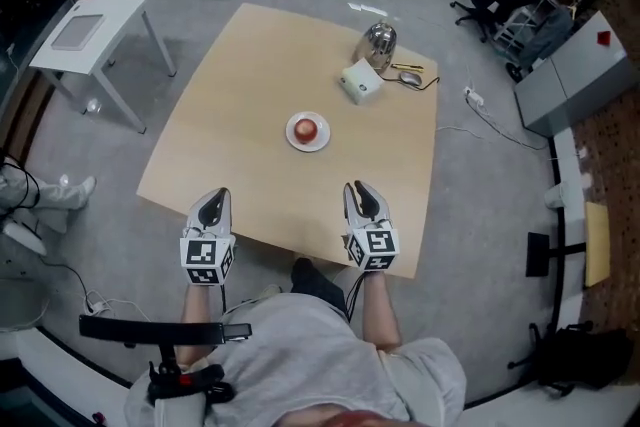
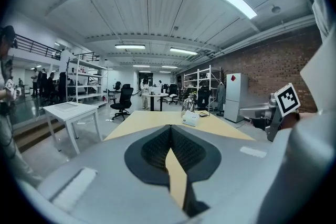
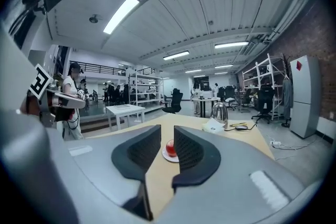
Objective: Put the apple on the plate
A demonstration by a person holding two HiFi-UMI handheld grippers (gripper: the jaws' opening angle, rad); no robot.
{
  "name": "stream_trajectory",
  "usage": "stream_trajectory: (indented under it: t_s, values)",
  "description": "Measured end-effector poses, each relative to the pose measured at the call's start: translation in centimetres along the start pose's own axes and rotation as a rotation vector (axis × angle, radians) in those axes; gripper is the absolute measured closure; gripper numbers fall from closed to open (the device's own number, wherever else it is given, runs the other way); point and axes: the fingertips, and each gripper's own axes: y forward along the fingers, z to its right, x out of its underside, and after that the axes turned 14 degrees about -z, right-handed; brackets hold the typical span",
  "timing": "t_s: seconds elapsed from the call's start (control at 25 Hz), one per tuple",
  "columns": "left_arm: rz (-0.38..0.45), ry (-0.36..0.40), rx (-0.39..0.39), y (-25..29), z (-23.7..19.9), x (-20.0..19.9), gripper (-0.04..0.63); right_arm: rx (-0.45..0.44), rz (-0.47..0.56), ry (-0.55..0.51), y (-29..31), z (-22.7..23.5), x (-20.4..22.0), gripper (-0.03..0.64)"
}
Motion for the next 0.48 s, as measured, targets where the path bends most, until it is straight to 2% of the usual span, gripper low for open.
stream_trajectory:
  t_s: [0.48]
  values:
    - [0.036, 0.050, 0.063, 0.8, 1.2, -0.5, 0.577, 0.077, 0.049, 0.049, -4.1, 0.0, 1.2, 0.572]
